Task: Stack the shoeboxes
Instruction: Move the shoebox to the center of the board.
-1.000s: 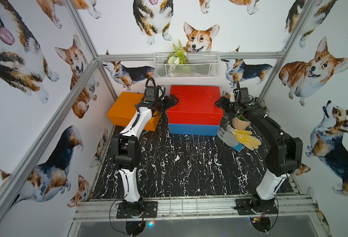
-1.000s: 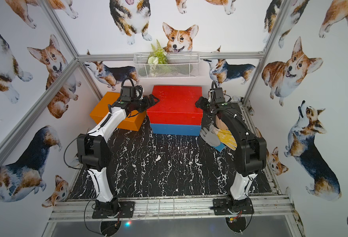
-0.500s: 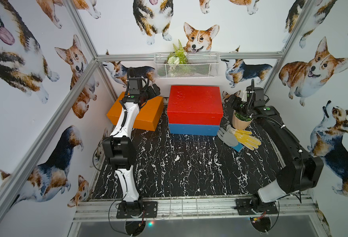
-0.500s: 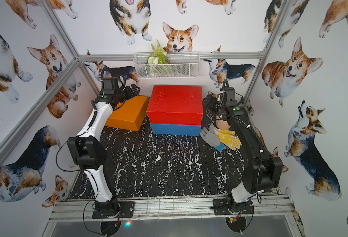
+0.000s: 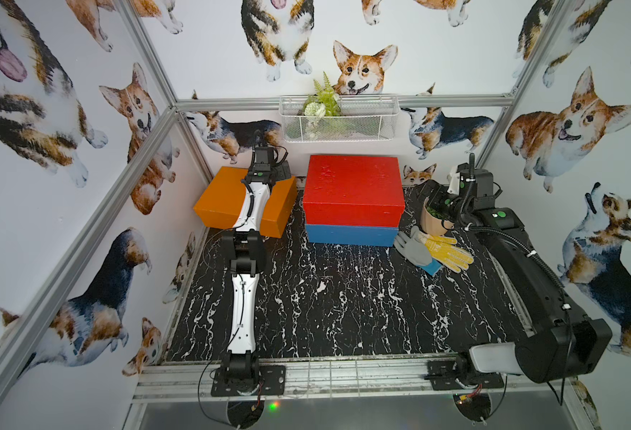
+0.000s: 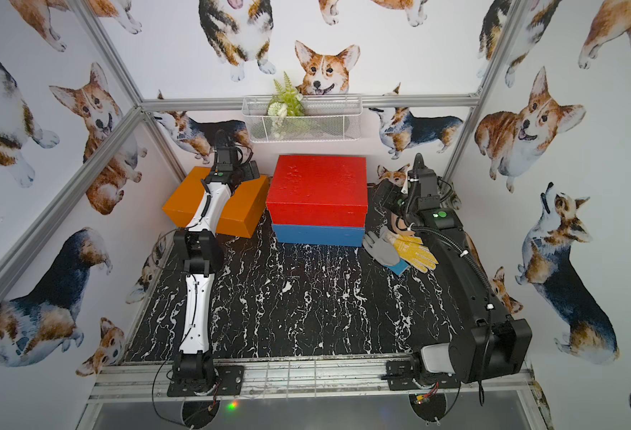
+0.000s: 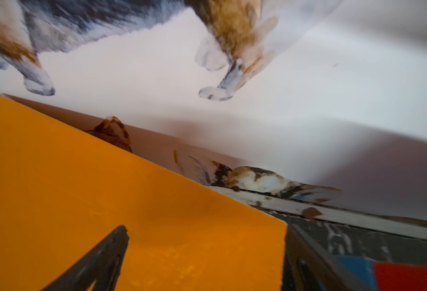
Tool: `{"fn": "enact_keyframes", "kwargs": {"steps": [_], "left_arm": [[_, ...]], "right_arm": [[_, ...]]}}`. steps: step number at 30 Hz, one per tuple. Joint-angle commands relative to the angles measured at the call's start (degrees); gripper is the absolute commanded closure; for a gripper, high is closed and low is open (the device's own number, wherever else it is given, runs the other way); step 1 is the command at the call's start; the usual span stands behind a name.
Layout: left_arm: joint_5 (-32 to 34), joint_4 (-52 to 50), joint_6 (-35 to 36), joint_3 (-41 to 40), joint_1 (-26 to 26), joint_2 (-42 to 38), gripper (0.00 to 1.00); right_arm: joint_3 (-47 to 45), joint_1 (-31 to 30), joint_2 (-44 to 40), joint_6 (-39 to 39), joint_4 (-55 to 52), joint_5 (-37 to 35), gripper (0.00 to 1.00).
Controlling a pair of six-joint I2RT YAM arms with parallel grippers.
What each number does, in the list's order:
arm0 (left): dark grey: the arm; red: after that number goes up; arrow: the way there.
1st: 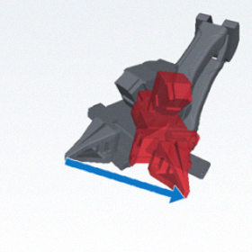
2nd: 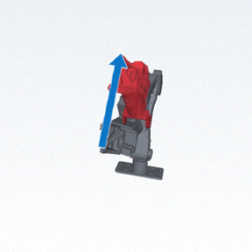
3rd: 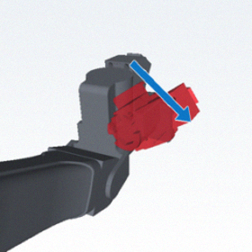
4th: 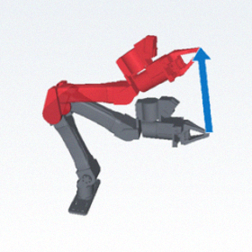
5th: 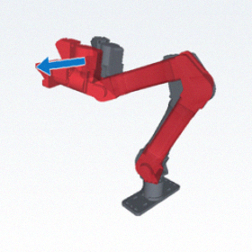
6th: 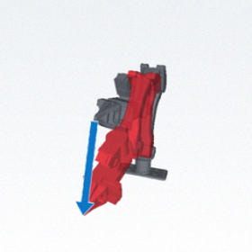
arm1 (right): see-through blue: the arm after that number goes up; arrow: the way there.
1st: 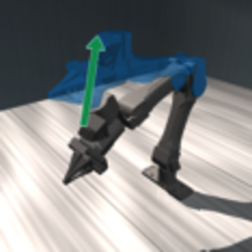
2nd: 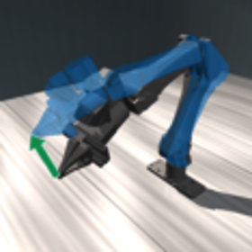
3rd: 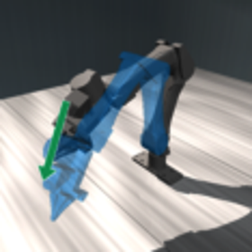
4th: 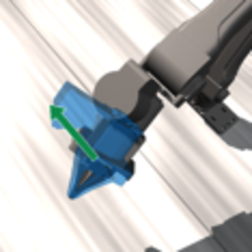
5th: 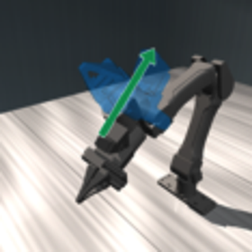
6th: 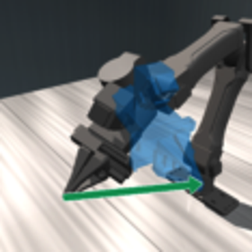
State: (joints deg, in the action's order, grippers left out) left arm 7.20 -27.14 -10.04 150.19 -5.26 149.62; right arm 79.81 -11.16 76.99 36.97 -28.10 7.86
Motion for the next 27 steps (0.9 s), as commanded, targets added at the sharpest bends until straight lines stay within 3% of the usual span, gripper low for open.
{"fn": "enact_keyframes", "kwargs": {"steps": [1, 9, 14, 22, 27], "left_arm": [[8.5, 3.6, 9.3, 3.6, -1.9, 3.2, 0.00], [12.3, 2.0, 10.1, -0.8, -2.5, 1.9, 0.00], [15.2, -5.7, 6.4, -6.0, -3.0, -0.7, 0.00], [12.6, -6.4, -6.2, -37.2, -3.2, -17.8, 0.00], [5.9, 0.3, -10.7, -61.0, -3.2, -32.5, 0.00]], "right_arm": [[-0.1, 0.0, -0.7, -2.1, 0.5, -1.4, 0.00], [0.4, 0.2, -1.4, -2.9, -0.2, -1.8, 0.00], [0.2, 0.2, -2.7, -2.5, 0.1, -0.7, 0.00], [-1.1, 0.2, -5.0, -1.6, 0.5, 1.9, 0.00], [-2.7, 0.3, -6.6, -0.3, 1.0, 4.4, 0.00]]}}
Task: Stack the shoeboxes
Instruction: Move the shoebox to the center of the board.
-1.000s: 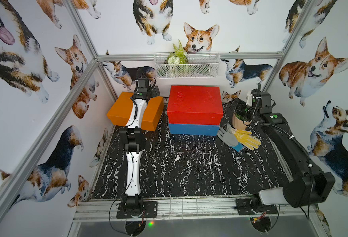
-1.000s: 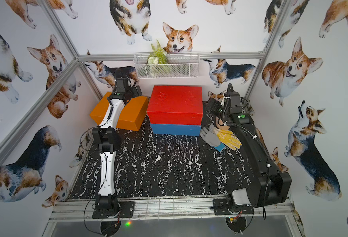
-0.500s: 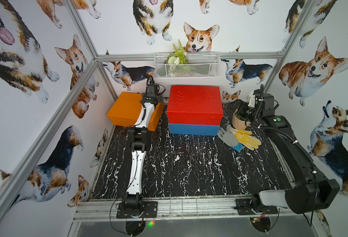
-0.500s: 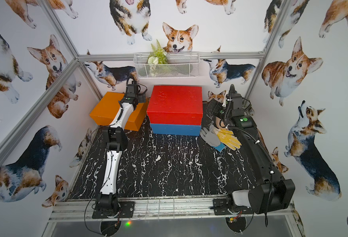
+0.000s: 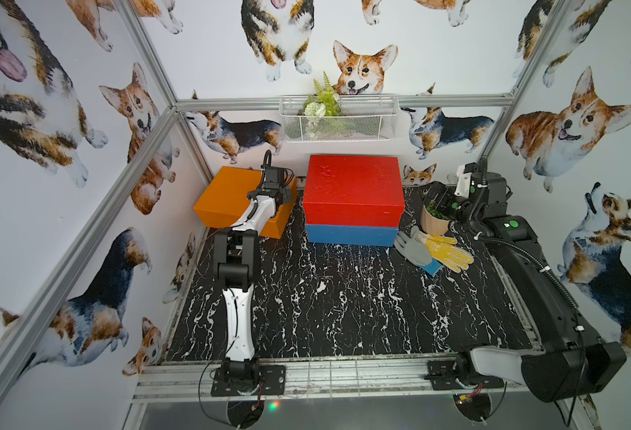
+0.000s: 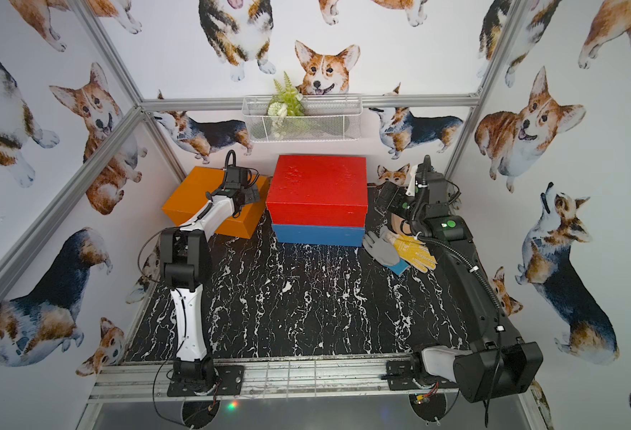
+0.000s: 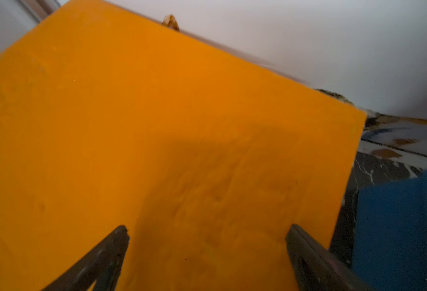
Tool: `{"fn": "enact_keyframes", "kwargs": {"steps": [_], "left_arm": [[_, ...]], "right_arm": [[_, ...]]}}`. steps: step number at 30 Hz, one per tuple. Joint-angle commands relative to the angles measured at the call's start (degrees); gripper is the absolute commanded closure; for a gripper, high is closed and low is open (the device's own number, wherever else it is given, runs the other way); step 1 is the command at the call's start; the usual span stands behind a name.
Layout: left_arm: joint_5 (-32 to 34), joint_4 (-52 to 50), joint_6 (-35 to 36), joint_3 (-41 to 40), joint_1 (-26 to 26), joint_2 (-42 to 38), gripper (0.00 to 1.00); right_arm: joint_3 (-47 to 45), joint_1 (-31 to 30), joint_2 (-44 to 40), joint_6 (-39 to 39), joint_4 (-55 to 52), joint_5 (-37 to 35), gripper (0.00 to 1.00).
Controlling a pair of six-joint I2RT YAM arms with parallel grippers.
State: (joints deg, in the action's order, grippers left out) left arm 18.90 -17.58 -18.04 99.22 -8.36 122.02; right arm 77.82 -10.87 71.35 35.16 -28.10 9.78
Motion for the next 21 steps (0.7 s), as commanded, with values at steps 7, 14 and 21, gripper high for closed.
{"fn": "enact_keyframes", "kwargs": {"steps": [7, 14, 21], "left_arm": [[-10.1, -5.2, -7.8, -31.6, 0.0, -21.5, 0.00], [-9.9, -7.8, -12.5, -45.0, 1.0, -39.5, 0.00], [-11.2, -9.8, -17.4, -55.2, 6.3, -60.8, 0.00]], "right_arm": [[-3.6, 0.0, -5.5, 2.6, 0.9, 3.5, 0.00], [-5.2, 0.0, -6.7, 3.6, 0.8, 5.1, 0.00], [-4.3, -5.2, -6.8, 2.4, -1.0, 1.2, 0.00]]}}
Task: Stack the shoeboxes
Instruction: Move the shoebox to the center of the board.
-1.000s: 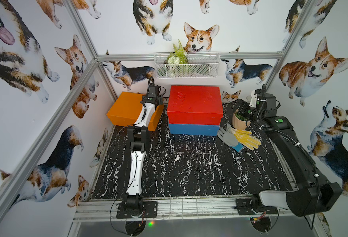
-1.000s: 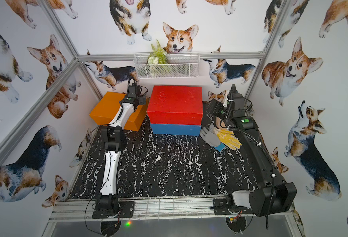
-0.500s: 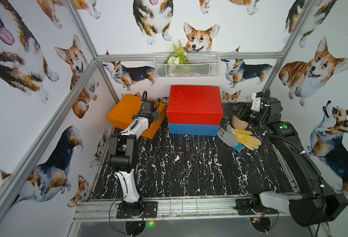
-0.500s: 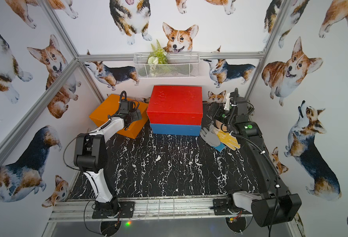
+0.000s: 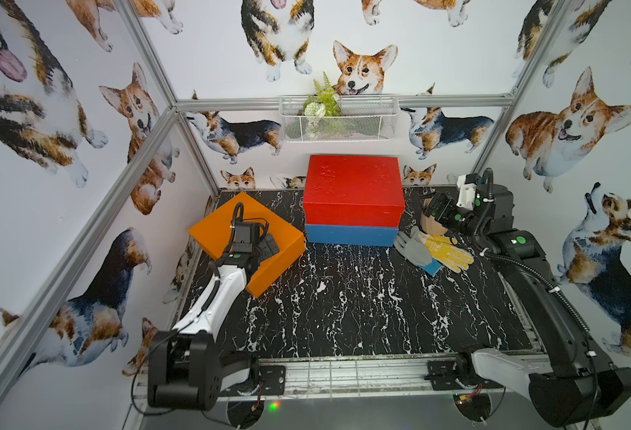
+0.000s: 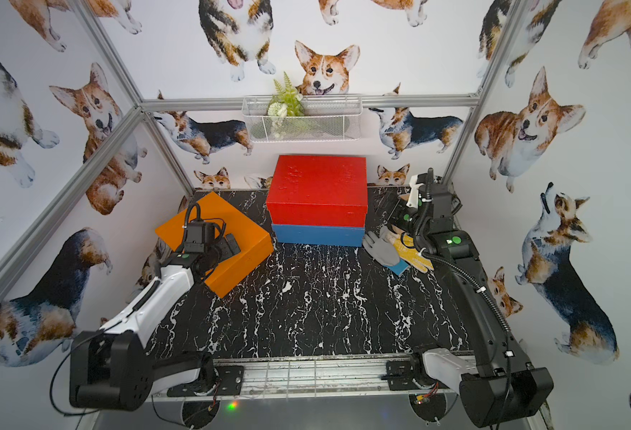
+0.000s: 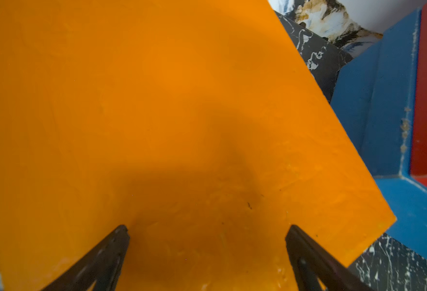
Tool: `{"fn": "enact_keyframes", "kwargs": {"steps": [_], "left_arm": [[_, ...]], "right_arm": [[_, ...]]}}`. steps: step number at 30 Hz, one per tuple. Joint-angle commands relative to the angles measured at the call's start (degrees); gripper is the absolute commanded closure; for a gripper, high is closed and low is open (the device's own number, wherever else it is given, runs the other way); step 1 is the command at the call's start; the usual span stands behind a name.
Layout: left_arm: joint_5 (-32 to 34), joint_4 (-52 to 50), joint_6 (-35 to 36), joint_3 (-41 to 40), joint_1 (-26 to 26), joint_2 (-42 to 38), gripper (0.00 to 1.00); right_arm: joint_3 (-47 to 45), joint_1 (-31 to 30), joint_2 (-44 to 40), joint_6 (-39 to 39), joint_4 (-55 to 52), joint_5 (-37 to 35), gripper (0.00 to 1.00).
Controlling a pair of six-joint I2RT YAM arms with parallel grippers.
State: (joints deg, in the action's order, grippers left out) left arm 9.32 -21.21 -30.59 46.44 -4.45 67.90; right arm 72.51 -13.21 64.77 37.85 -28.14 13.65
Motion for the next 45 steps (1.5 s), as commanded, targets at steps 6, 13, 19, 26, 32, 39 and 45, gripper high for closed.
{"fn": "enact_keyframes", "kwargs": {"steps": [6, 13, 19, 26, 32, 39, 45], "left_arm": [[-11.5, -7.4, -2.9, 4.1, 10.4, -9.1, 0.00], [-17.3, -7.1, -3.4, 20.9, 16.3, 5.9, 0.00], [-15.5, -9.1, -6.1, 21.8, 23.5, 9.0, 0.00], [-14.6, -5.5, -6.4, 9.0, 32.4, 1.0, 0.00], [-21.0, -2.3, -5.5, 4.3, 37.9, 2.9, 0.00], [-24.4, 0.9, -6.1, 0.3, 37.7, 3.1, 0.00], [-23.7, 1.7, -6.9, -3.9, 31.5, -0.2, 0.00]], "right_arm": [[2.4, -13.5, 1.5, -0.8, -0.8, -8.9, 0.00], [1.1, -25.0, 5.3, 0.9, 2.6, -14.3, 0.01], [2.6, -31.0, 13.1, 1.2, 6.6, -14.6, 0.01], [8.0, -33.2, 27.1, 1.5, 11.7, -10.7, 0.02], [15.4, -35.5, 39.8, 2.1, 13.8, -7.6, 0.04], [24.4, -36.8, 52.9, 3.3, 14.0, -4.4, 0.05], [28.8, -37.8, 58.9, 4.7, 14.5, -1.7, 0.08]]}}
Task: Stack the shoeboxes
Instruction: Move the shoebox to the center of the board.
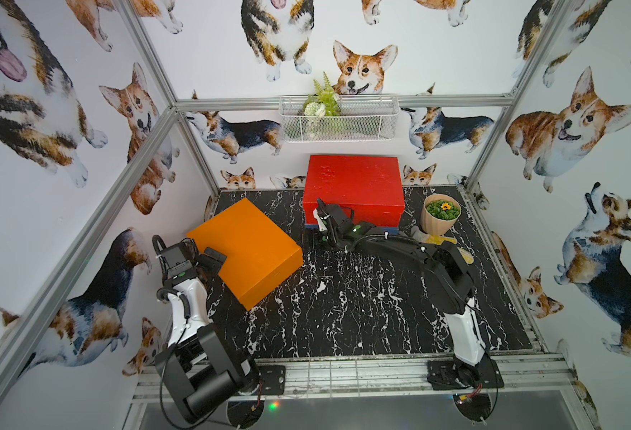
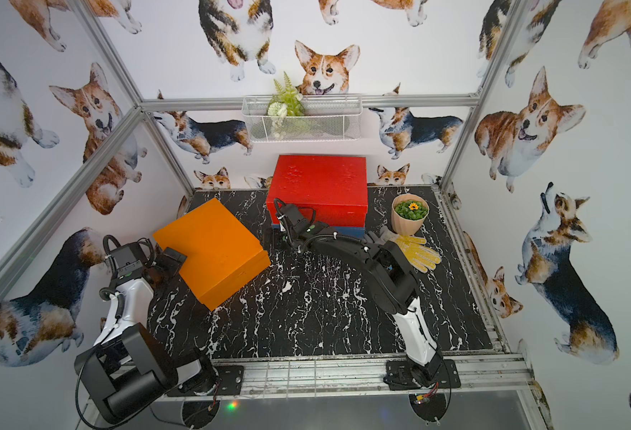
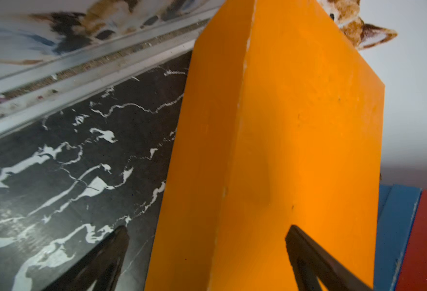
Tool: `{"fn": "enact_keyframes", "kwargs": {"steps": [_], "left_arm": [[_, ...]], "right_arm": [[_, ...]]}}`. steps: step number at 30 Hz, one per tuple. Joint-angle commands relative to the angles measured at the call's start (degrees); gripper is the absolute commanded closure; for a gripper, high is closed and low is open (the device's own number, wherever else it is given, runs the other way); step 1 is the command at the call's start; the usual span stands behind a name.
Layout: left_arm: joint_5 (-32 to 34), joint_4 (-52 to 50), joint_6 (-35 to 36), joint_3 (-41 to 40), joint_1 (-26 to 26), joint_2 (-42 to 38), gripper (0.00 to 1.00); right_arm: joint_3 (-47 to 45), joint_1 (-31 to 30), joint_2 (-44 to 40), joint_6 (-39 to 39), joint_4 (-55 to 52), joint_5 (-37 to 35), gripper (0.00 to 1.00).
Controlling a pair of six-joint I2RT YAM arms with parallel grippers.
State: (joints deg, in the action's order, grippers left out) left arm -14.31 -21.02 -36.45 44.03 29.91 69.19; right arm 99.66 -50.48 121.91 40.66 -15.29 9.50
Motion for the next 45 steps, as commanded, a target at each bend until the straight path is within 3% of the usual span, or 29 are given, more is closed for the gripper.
{"fn": "enact_keyframes", "kwargs": {"steps": [1, 6, 11, 18, 22, 25, 29, 32, 35, 37, 41, 45], "left_arm": [[0.4, 1.2, -1.3, -2.0, -3.9, -2.0, 0.00], [0.7, 0.5, -4.0, -6.1, -8.5, -7.4, 0.00], [5.6, -3.3, -6.8, -9.3, -19.2, -15.5, 0.00], [7.9, -8.5, -11.7, -14.2, -30.3, -25.7, 0.00], [10.5, -15.2, -11.4, -12.3, -32.4, -33.6, 0.00], [17.1, -22.6, -6.5, -4.4, -32.2, -35.6, 0.00], [18.8, -23.8, 0.3, 9.1, -29.6, -29.9, 0.00], [14.7, -19.8, 5.3, 19.0, -25.4, -18.4, 0.00], [6.0, -18.4, 8.7, 30.2, -20.0, -4.9, 0.00], [5.1, -18.6, 11.0, 35.7, -19.5, 0.9, 0.00], [8.0, -16.2, 13.3, 37.0, -19.5, 5.4, 0.00], [7.5, -11.0, 12.1, 31.8, -19.5, 7.0, 0.00]], "right_arm": [[2.1, -0.8, 2.2, 1.9, 1.7, 2.6, 0.08], [3.0, -1.9, 3.5, 1.9, 1.7, 3.3, 0.13], [0.6, -2.5, 2.9, 2.9, 3.2, 3.9, 0.17], [-9.9, -3.1, -3.9, 4.1, 6.6, 1.4, 0.17], [-15.5, -3.4, -7.6, 5.4, 8.7, 0.4, 0.18], [-17.8, -3.5, -9.8, 6.6, 10.5, 0.1, 0.18], [-19.6, -3.6, -12.1, 8.8, 12.9, -1.7, 0.17], [-19.4, -3.8, -12.2, 12.0, 15.5, -3.0, 0.16], [-20.4, -4.3, -12.0, 17.0, 21.1, -4.4, 0.16], [-21.2, -4.6, -11.5, 20.4, 24.7, -5.7, 0.15], [-22.5, -4.6, -8.2, 28.2, 33.5, -6.3, 0.16], [-20.9, -4.7, -3.9, 33.0, 38.4, -6.2, 0.17]]}}
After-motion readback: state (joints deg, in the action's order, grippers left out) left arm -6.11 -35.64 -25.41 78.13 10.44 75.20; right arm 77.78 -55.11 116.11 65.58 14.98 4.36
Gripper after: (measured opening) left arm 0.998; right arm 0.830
